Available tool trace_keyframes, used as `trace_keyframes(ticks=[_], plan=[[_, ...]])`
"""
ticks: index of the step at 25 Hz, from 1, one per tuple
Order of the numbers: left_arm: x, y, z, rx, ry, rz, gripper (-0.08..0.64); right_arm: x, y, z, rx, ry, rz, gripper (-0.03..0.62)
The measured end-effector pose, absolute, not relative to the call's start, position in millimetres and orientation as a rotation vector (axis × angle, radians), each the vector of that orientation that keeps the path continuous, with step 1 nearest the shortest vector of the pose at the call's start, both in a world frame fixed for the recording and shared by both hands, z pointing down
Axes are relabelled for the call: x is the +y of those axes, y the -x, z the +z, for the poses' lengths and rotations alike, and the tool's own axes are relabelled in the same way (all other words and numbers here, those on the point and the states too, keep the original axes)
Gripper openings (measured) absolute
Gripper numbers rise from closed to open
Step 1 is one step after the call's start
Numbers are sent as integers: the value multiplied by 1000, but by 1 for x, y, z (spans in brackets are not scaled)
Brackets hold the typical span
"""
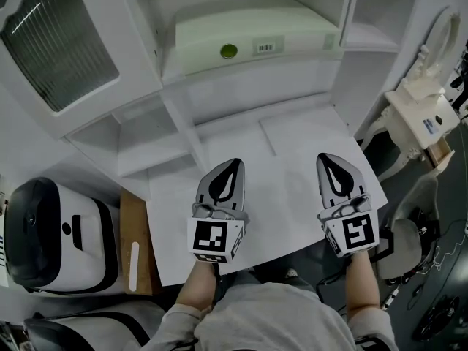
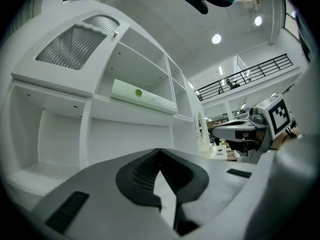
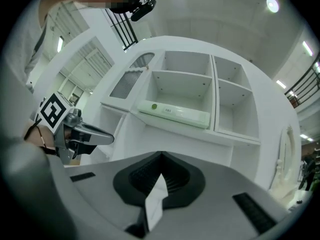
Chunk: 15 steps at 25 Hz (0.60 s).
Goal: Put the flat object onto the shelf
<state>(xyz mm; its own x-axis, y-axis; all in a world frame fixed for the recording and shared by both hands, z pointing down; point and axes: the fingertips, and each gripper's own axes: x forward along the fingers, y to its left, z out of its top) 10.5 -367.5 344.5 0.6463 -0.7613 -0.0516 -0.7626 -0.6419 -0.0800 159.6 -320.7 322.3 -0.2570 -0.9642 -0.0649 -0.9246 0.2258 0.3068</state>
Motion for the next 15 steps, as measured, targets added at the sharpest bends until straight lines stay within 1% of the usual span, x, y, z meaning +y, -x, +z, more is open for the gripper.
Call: trace_keyframes(ticks=[6, 15], plan=[[-356, -19, 345, 1285, 2753, 14, 15, -307, -163, 334, -2391, -1828, -355, 9], [-342, -28, 339, 1304, 2731, 22, 14, -297, -171, 323, -2446, -1811, -357, 9]])
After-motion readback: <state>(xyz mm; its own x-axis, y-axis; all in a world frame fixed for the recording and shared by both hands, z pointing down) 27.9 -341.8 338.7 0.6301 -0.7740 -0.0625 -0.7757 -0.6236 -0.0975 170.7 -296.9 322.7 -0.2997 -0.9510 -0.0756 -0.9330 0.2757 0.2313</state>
